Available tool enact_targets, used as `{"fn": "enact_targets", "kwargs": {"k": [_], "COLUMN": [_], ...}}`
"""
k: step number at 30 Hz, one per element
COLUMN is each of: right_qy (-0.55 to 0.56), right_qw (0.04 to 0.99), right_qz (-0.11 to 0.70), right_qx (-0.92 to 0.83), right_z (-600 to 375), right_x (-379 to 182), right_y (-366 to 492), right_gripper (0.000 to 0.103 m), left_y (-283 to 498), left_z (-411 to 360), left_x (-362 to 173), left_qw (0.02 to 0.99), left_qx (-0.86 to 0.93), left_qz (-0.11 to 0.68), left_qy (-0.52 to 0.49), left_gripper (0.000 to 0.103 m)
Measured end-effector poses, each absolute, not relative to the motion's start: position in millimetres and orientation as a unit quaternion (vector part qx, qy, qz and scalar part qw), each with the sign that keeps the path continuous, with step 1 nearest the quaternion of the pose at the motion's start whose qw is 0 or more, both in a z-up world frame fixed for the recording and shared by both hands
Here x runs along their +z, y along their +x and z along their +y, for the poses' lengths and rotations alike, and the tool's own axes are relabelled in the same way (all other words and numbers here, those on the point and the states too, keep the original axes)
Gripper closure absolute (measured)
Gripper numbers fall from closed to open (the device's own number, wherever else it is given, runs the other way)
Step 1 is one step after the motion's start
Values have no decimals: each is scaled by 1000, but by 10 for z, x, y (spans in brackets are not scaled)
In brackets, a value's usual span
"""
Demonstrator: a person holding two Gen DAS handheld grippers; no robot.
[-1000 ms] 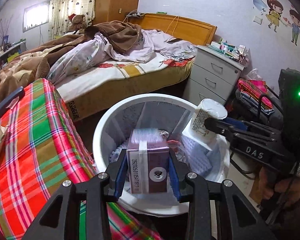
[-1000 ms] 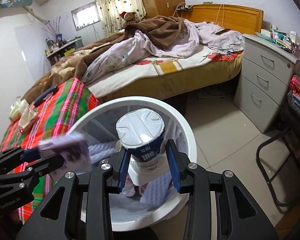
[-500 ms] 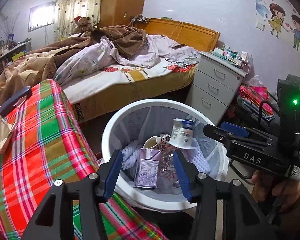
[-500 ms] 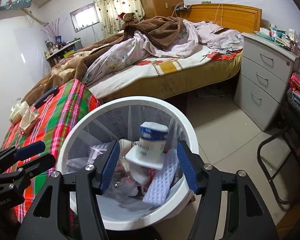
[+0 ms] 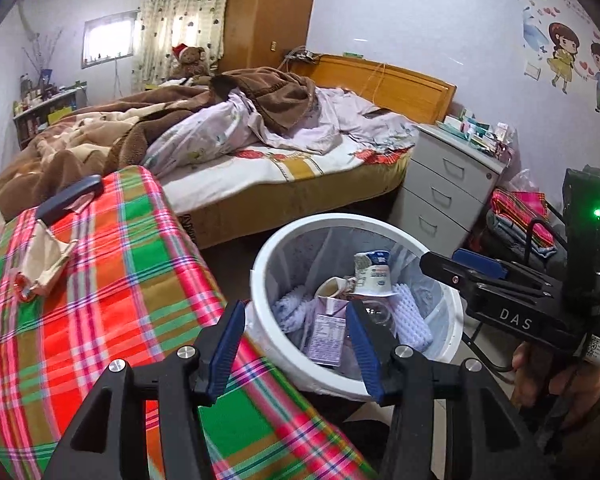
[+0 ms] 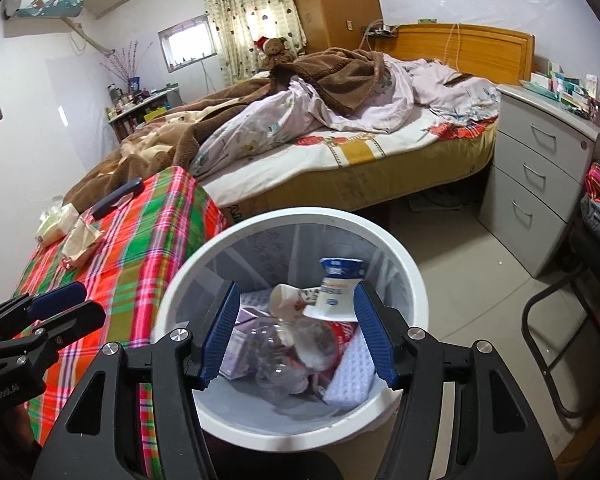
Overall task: Collect trash
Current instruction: 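Move both open tools back from the bin toward the bed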
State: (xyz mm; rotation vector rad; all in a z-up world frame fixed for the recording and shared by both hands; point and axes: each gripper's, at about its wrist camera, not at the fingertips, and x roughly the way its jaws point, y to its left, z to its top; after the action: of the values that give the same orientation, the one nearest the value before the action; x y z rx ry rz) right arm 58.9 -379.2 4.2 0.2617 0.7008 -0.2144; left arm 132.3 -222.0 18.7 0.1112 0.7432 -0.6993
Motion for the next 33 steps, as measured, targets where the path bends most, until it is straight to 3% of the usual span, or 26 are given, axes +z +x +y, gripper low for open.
{"fn": "enact_targets", "kwargs": {"k": [33], "right_qy": [95], "right_qw": [930], "right_qz": [354], "right_qx": [29], "right_z": [-2580], "right_x": [39], "right_y": [1338], "right_gripper": [42], "left_y": [1840], "left_z": [-132], "left_x": [199], "left_qw": [929], "left_qx": [-131], "left_qz": [346], "left_qy": [-27], "left_gripper": [51]}}
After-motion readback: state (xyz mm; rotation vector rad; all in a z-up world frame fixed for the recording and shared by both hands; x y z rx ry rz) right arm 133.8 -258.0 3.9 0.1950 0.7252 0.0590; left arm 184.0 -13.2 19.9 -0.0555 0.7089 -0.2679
